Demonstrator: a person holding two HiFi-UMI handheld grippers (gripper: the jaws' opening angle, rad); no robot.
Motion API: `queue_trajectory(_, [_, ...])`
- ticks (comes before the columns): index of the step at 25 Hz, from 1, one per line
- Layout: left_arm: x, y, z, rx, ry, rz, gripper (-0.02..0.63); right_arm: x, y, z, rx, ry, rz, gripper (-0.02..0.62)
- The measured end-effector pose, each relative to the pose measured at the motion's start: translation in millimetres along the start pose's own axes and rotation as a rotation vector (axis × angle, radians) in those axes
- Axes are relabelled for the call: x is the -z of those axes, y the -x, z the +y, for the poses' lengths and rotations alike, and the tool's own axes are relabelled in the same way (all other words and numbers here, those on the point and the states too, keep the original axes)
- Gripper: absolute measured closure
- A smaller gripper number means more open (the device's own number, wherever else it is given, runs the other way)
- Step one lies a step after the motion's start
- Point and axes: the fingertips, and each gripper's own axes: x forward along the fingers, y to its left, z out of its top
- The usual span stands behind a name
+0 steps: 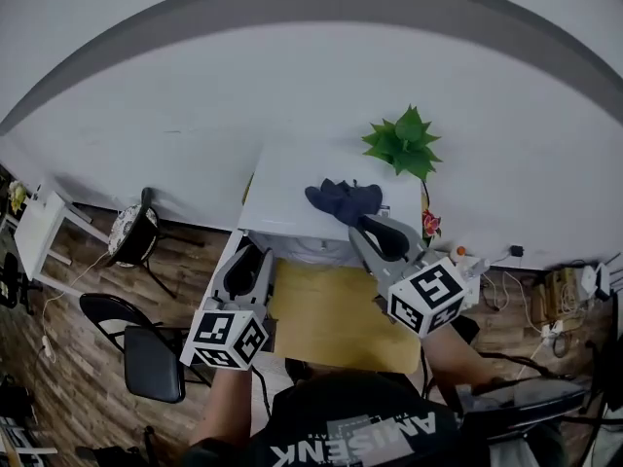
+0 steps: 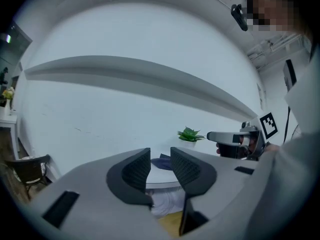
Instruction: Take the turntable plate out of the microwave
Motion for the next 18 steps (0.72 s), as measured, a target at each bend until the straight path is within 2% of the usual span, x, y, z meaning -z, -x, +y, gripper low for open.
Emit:
queue_trajectory(4, [-0.2, -17.2, 16.4, 0.093, 0.033, 0.014, 0.476, -1.7, -17.7, -1.0, 0.075, -0.020, -0.023, 0.515])
queue_trajectory(9, [12.6, -30.2, 32.7, 0.151, 0.084, 0.051, 0.460, 9.3, -26.5, -1.5, 0.170, -0.082, -0.026, 0.459])
queue_trajectory(18, [61.3, -37.4, 33.1, 0.219, 0.159, 0.157, 0.440, 64.7, -27.1, -3.1, 0.221, -0.248, 0.032, 0.417])
